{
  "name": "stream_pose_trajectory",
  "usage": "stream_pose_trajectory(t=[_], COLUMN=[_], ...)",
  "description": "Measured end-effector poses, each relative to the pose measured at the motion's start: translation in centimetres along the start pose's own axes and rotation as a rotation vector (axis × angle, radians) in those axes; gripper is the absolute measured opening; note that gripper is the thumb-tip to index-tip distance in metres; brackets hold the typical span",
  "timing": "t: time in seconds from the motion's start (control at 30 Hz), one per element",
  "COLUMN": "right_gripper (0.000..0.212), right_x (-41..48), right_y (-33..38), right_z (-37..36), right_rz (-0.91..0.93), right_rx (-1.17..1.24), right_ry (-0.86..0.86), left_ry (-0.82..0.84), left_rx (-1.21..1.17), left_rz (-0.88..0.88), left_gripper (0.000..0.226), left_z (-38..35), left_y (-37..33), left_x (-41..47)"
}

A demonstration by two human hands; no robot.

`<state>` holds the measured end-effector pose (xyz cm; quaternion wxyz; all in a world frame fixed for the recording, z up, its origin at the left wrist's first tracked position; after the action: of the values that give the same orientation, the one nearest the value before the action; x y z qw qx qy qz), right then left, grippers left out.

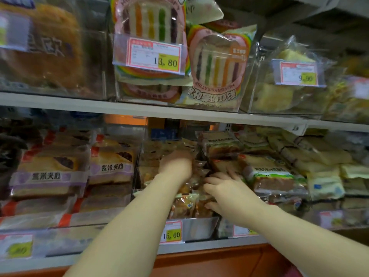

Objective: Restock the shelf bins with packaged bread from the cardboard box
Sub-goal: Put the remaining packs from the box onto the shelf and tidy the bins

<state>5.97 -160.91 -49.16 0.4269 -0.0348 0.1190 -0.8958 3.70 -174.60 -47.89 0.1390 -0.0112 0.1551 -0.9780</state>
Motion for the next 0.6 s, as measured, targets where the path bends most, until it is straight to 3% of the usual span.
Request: stream_pose_trajectory(t=[0.4,0.6], right_gripper=[0.039,0.033], right_x=[0.1,-0.4], right_y=[-0.3,-0.7], right_z=[0.3,0.8], right_rz=[-0.100,-0.034], right_rx=[0.068,0.151], right_ry=[-0.007,0.036], left_ry=[0.129,0.187], left_rx=[-0.312,-0.076], left_rz=[-0.268,-0.399], left_gripper=[0.031,0.086], left_z=[0.2,-0.4], left_y=[1.6,1.2], left_x=[-3.3,-5.8])
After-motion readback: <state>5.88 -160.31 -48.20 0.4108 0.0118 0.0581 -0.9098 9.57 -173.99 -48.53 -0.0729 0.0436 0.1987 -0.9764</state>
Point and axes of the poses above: each hand's wrist, its own x-axis towards the middle knuckle, its own z-axis out of the back of the hand, y = z × x, the point moved 4 cm from there along x, towards the middle knuckle, and after that the axes turned 10 degrees about y, right-handed, at the moved point
